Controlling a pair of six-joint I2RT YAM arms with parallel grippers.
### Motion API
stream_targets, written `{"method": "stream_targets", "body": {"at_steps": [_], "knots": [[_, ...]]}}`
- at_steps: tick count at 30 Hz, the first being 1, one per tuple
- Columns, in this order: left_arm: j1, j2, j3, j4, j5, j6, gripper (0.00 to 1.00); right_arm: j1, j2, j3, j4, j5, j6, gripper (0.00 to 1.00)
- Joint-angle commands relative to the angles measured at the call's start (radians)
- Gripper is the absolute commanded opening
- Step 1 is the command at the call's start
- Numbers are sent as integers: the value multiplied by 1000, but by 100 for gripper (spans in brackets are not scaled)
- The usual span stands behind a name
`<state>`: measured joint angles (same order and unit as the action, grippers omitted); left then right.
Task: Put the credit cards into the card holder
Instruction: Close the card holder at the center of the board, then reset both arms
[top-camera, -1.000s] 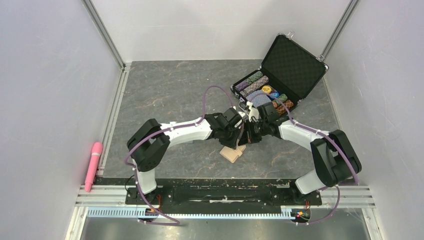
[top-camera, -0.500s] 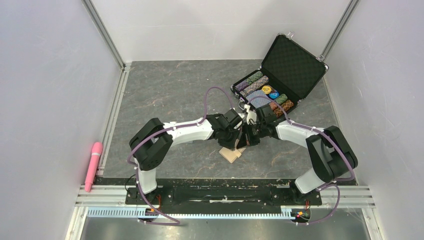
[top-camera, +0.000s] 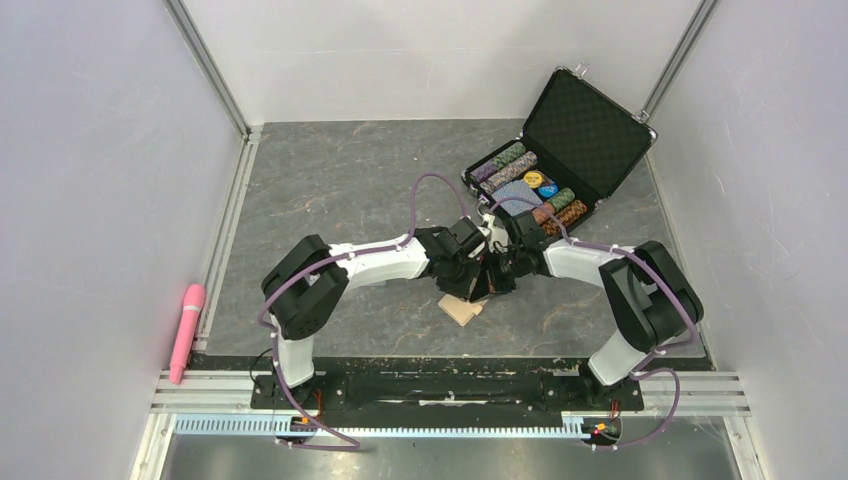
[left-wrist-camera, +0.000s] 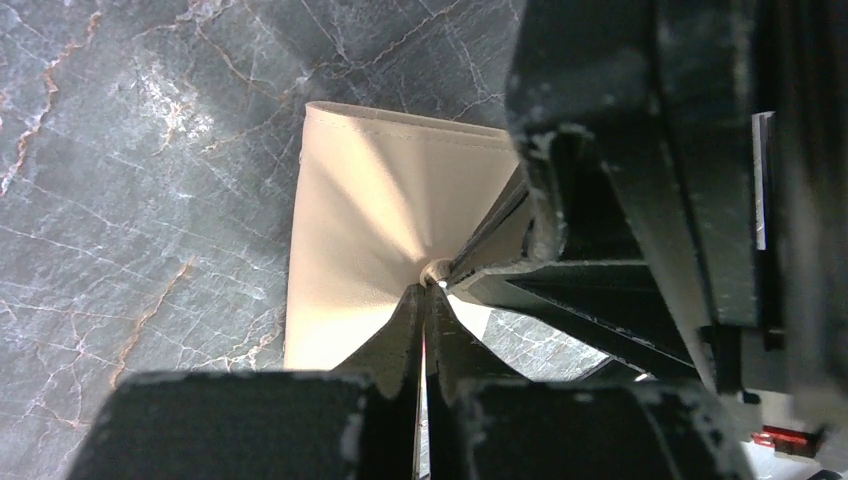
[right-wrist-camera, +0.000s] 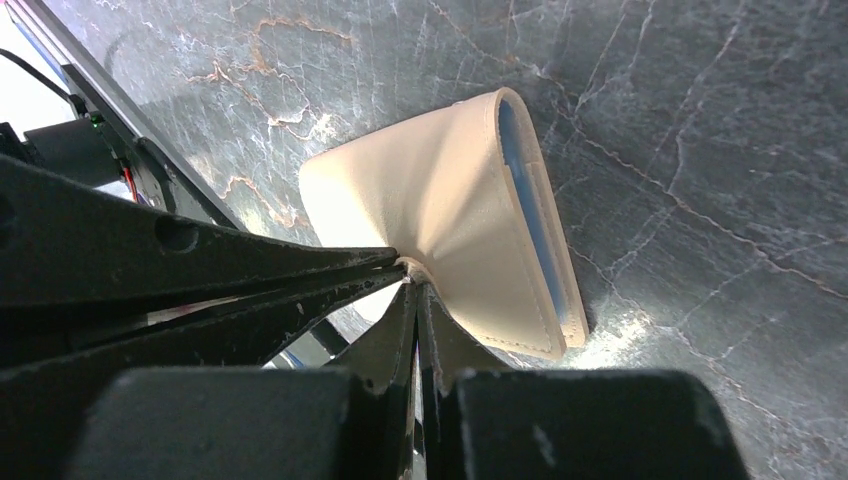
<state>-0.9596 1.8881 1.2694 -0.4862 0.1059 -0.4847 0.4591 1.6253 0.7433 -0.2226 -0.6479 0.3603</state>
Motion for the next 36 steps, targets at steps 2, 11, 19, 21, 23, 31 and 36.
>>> {"method": "stream_targets", "body": {"at_steps": [2, 11, 19, 21, 23, 31, 36], "knots": [[1, 35, 13, 23, 8, 25, 2, 43, 74, 35, -51, 133, -9, 0], [4, 13, -1, 41, 17, 15, 3, 62, 61, 63, -137, 229, -48, 0], [64, -199, -44, 194, 82, -37, 49, 53, -122, 182, -139, 274, -56, 12], [107, -255, -80, 276, 147, -80, 58, 41, -163, 194, -134, 300, -49, 24], [150, -307, -120, 360, 204, -130, 96, 21, -200, 195, -127, 320, -40, 40], [343, -483, -287, 563, 278, -313, 100, -171, -367, 61, -13, 273, 64, 94], [494, -563, -406, 655, 295, -411, 100, -274, -433, -21, 39, 239, 114, 98]]}}
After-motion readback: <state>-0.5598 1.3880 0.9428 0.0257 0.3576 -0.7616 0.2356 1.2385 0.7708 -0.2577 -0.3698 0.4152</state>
